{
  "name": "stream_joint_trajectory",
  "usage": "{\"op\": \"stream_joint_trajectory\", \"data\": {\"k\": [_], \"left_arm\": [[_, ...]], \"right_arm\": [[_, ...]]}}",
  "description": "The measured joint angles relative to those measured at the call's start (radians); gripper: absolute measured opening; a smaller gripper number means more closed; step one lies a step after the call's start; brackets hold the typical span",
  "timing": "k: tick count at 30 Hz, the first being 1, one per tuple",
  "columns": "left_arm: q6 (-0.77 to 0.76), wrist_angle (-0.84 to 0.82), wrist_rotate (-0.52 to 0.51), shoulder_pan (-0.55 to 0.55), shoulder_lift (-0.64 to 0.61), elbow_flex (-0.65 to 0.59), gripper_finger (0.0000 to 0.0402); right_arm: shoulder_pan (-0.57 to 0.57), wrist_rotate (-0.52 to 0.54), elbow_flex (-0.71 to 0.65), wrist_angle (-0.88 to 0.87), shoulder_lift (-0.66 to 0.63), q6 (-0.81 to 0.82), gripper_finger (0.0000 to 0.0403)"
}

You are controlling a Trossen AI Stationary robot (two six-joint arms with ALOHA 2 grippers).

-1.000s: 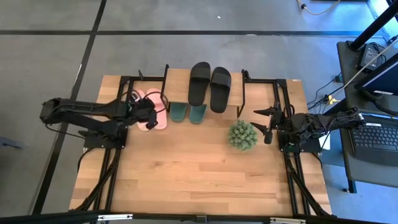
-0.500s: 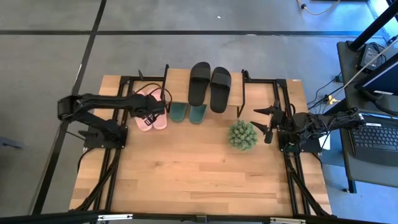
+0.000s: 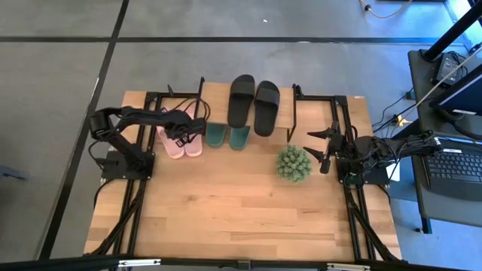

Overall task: Pick and place slides into the shelf
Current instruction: Put the left pink slide under the shelf

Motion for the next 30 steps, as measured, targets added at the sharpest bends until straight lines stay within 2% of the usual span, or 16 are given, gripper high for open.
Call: {"op": "stream_joint_trajectory", "data": {"k": [5,30], "left_arm": [[0.019,0.016,0.001,0.021,0.031,0.000,0.0160],[0.017,0.043,0.009,-0.019,0.033,0.000,0.0160]], "right_arm": [[0.000,0.001,0.000,-0.002,0.000,0.002,0.0272],[0.000,0.001,0.000,-0.019,0.000,0.002,0.0272]]}}
